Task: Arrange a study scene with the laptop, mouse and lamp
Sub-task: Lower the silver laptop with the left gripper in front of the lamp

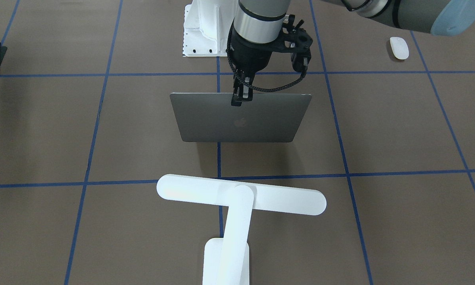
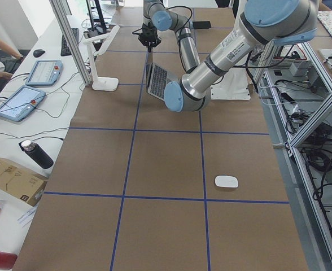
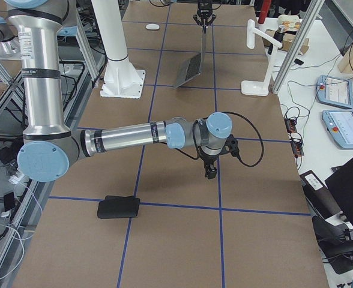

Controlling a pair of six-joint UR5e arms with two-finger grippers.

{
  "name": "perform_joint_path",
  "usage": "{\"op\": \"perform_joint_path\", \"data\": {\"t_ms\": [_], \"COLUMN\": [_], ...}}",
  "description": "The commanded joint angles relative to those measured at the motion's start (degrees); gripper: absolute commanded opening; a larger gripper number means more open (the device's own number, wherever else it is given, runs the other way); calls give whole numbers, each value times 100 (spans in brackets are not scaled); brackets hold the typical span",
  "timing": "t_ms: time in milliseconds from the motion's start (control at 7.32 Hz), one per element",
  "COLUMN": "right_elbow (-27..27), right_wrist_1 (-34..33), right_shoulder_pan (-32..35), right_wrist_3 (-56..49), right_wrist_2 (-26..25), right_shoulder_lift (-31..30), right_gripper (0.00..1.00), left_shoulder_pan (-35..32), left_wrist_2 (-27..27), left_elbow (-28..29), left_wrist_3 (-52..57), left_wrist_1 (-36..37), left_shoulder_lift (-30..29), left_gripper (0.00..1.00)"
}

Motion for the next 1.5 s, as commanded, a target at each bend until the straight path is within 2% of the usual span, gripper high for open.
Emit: {"op": "perform_joint_path", "data": {"t_ms": [0,137,547,1367], "right_elbow": [-31,-48,-310,-356], "right_wrist_1": [12,12,380,408], "right_shoulder_pan": [0,0,0,0], "right_wrist_3": [0,0,0,0], "right_wrist_2": [0,-9,0,0], "right_shoulder_lift": [1,1,1,1], "right_gripper": [100,100,100,100], "left_shoulder_pan": [124,116,2,-174], "left_wrist_2": [244,244,428,552], "left_elbow": [1276,1823,2248,2531], "left_wrist_3": [-130,-121,81,178], "left_wrist_1": [-863,-1163,-1630,-1781], "left_shoulder_lift": [-505,-752,-737,-754], "left_gripper": [0,0,0,0]}}
